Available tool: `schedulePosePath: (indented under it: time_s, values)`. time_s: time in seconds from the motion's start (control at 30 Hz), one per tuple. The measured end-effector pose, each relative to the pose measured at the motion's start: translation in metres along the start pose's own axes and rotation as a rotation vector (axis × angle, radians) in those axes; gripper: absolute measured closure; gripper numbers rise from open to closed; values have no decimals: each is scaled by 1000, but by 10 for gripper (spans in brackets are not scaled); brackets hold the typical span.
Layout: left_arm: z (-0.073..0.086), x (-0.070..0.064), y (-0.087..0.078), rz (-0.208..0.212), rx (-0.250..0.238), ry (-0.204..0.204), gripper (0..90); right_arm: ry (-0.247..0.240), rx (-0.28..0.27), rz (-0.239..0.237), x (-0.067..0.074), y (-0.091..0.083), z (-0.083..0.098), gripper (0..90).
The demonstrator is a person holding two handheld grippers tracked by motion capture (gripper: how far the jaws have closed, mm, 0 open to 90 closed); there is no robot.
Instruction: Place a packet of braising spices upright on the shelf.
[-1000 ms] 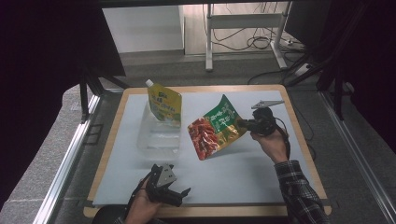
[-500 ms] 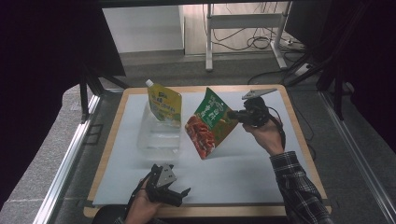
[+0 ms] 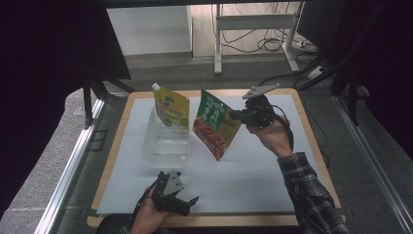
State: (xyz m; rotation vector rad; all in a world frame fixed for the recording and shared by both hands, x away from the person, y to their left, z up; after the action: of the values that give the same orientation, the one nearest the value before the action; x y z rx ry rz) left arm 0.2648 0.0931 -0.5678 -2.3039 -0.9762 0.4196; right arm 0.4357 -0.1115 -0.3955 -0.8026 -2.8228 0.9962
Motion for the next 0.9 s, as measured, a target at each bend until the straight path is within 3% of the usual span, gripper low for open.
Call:
schedulePosePath:
  time_s: [0.5, 0.9]
  values:
    - [0, 0, 0, -1, 0, 3, 14, -58, 4, 20, 10, -15, -17, 894]
    - [-1, 0, 0, -3, -3, 6, 14, -86, 1, -22, 25, -36, -26, 894]
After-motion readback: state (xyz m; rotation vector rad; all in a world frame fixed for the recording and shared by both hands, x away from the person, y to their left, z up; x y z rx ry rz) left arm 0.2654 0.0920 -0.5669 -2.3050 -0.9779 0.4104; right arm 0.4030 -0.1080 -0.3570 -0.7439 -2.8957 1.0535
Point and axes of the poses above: each handheld gripper's, and its own axes: y roughly forward along the jaws, z roughly out of its underside, x roughly to its left, the point moved 6 cm from there along y, roughly forward along the jaws, and after that the axes turned 9 degrees about -y, right-handed, at the moved point
